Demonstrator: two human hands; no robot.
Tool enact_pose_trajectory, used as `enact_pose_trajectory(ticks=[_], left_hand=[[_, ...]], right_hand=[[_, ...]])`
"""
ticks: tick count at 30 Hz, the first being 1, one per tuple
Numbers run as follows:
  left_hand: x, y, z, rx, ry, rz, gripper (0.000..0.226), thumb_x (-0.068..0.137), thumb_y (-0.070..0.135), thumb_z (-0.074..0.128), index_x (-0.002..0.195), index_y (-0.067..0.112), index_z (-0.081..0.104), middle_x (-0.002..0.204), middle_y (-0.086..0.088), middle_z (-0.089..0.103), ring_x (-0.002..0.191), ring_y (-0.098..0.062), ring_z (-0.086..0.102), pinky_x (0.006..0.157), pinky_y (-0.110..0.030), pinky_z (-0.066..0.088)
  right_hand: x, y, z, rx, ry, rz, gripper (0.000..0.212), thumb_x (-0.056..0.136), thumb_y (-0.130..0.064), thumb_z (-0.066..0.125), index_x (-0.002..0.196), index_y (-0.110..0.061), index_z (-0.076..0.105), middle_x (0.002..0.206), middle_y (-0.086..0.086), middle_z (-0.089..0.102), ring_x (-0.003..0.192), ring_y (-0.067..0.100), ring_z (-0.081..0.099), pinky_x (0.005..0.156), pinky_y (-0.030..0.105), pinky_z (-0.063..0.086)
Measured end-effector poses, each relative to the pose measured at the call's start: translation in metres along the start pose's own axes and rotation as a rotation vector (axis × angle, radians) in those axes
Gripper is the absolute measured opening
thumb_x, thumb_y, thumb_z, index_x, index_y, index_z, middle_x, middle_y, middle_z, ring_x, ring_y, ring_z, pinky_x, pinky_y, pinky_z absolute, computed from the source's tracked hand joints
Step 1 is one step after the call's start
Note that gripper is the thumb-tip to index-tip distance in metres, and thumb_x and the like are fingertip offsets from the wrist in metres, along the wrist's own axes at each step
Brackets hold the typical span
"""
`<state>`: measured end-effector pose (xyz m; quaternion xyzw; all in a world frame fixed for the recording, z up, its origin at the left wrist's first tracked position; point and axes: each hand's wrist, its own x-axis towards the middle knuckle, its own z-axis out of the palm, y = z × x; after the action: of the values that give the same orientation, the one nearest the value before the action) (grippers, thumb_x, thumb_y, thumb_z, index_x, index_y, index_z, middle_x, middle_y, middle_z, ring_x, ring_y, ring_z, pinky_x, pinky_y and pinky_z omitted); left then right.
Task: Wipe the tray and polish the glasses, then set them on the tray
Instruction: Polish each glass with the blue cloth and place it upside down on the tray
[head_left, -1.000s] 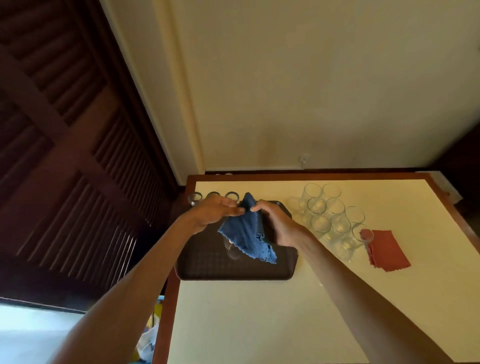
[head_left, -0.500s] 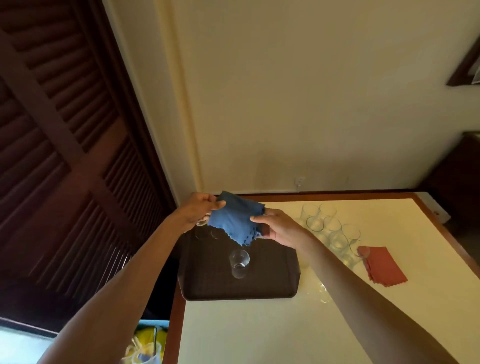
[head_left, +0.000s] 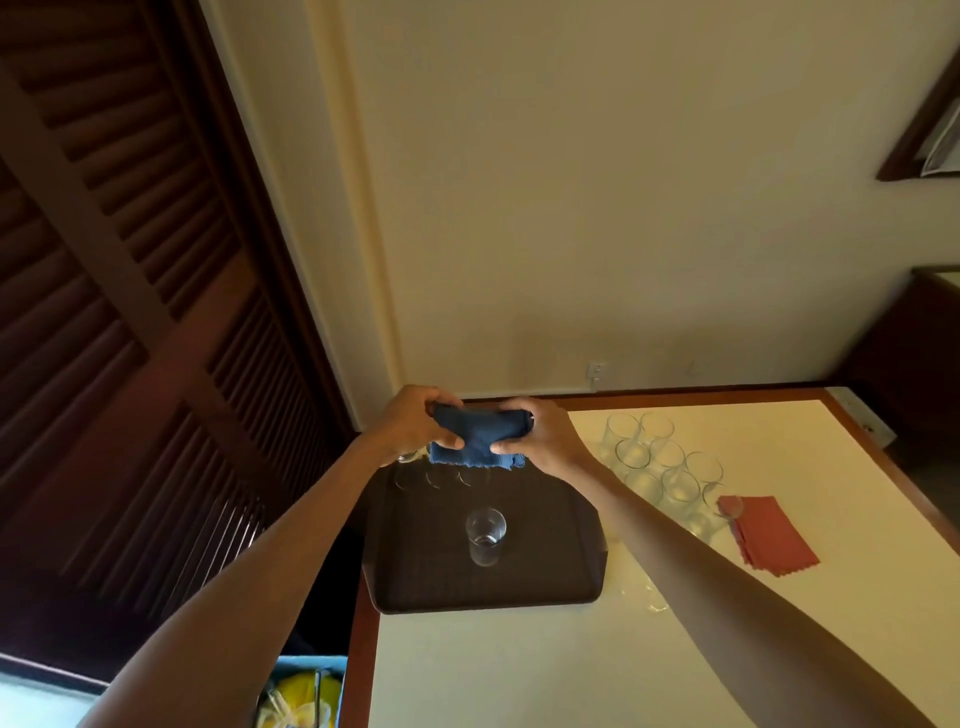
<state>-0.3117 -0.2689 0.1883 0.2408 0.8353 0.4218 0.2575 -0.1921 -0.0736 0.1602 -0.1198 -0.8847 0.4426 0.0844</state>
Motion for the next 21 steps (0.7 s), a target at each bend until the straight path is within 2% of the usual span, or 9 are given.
enact_pose_trajectory(ticks=[2, 5, 8, 11, 13, 15, 17, 19, 21], left_hand=[[0.003, -0.001, -0.001, 0.1, -0.004, 0.019, 0.052, 0.067, 0.002, 0.094, 0.114, 0.012, 0.076, 0.103, -0.004, 0.074, 0.103, -0.024, 0.07, 0.095, -0.045, 0.059], [0.006, -0.002, -0.003, 0.189, -0.029, 0.046, 0.039, 0.073, 0.009, 0.092, 0.11, 0.012, 0.079, 0.1, -0.004, 0.076, 0.099, -0.023, 0.072, 0.094, -0.045, 0.06], [0.01, -0.004, -0.005, 0.227, -0.055, 0.027, 0.031, 0.078, 0.014, 0.09, 0.106, 0.011, 0.08, 0.098, -0.006, 0.077, 0.096, -0.022, 0.073, 0.092, -0.045, 0.06], [0.013, -0.005, -0.005, 0.259, -0.083, 0.012, 0.026, 0.081, 0.016, 0.088, 0.105, 0.008, 0.079, 0.097, -0.008, 0.076, 0.096, -0.025, 0.073, 0.091, -0.044, 0.06], [0.015, -0.008, -0.005, 0.262, -0.108, -0.012, 0.024, 0.084, 0.017, 0.086, 0.103, 0.006, 0.078, 0.095, -0.009, 0.076, 0.094, -0.027, 0.073, 0.09, -0.045, 0.06], [0.014, -0.008, -0.006, 0.221, -0.154, -0.039, 0.021, 0.087, 0.019, 0.084, 0.1, 0.004, 0.077, 0.091, -0.012, 0.076, 0.093, -0.035, 0.075, 0.086, -0.047, 0.06], [0.014, -0.008, -0.005, 0.217, -0.2, -0.057, 0.027, 0.093, 0.027, 0.078, 0.102, 0.002, 0.074, 0.088, -0.013, 0.075, 0.085, -0.039, 0.071, 0.077, -0.049, 0.058], [0.011, -0.006, -0.002, 0.239, -0.211, -0.058, 0.031, 0.099, 0.031, 0.07, 0.107, 0.001, 0.069, 0.09, -0.012, 0.068, 0.082, -0.03, 0.064, 0.073, -0.039, 0.051], [0.007, -0.004, 0.002, 0.135, -0.233, -0.056, 0.028, 0.102, 0.026, 0.066, 0.114, 0.001, 0.063, 0.103, -0.011, 0.068, 0.09, -0.023, 0.068, 0.075, -0.03, 0.056]], right_hand=[[0.0, 0.002, 0.002, -0.067, 0.008, -0.034, 0.046, 0.074, -0.021, 0.088, 0.115, -0.011, 0.07, 0.105, 0.001, 0.07, 0.094, 0.015, 0.063, 0.084, 0.024, 0.049], [0.001, 0.004, 0.004, -0.114, -0.015, -0.064, 0.026, 0.085, -0.022, 0.08, 0.103, -0.005, 0.072, 0.086, 0.004, 0.066, 0.076, 0.016, 0.057, 0.069, 0.026, 0.04], [0.001, 0.004, 0.004, -0.134, -0.067, -0.028, 0.023, 0.092, -0.023, 0.072, 0.095, 0.0, 0.069, 0.077, 0.012, 0.062, 0.066, 0.021, 0.052, 0.061, 0.031, 0.038], [0.001, 0.007, 0.0, -0.113, -0.17, 0.041, 0.025, 0.097, -0.026, 0.066, 0.094, -0.001, 0.065, 0.084, 0.016, 0.063, 0.078, 0.032, 0.066, 0.069, 0.041, 0.056], [0.0, 0.008, -0.003, -0.043, -0.246, 0.095, 0.026, 0.099, -0.026, 0.063, 0.103, 0.0, 0.063, 0.099, 0.017, 0.065, 0.093, 0.031, 0.07, 0.075, 0.038, 0.062], [-0.001, 0.008, -0.006, -0.029, -0.303, 0.127, 0.03, 0.099, -0.028, 0.061, 0.109, 0.001, 0.061, 0.107, 0.017, 0.065, 0.101, 0.03, 0.069, 0.078, 0.036, 0.062], [-0.002, 0.011, -0.01, -0.039, -0.347, 0.156, 0.028, 0.1, -0.032, 0.059, 0.104, -0.003, 0.058, 0.098, 0.012, 0.063, 0.097, 0.027, 0.07, 0.078, 0.036, 0.062], [-0.004, 0.015, -0.014, 0.013, -0.388, 0.23, 0.027, 0.103, -0.034, 0.053, 0.101, -0.007, 0.056, 0.084, 0.006, 0.057, 0.084, 0.02, 0.067, 0.085, 0.038, 0.06], [-0.007, 0.017, -0.019, -0.005, -0.454, 0.246, 0.029, 0.103, -0.038, 0.051, 0.093, -0.012, 0.058, 0.077, 0.004, 0.055, 0.075, 0.016, 0.059, 0.083, 0.032, 0.056]])
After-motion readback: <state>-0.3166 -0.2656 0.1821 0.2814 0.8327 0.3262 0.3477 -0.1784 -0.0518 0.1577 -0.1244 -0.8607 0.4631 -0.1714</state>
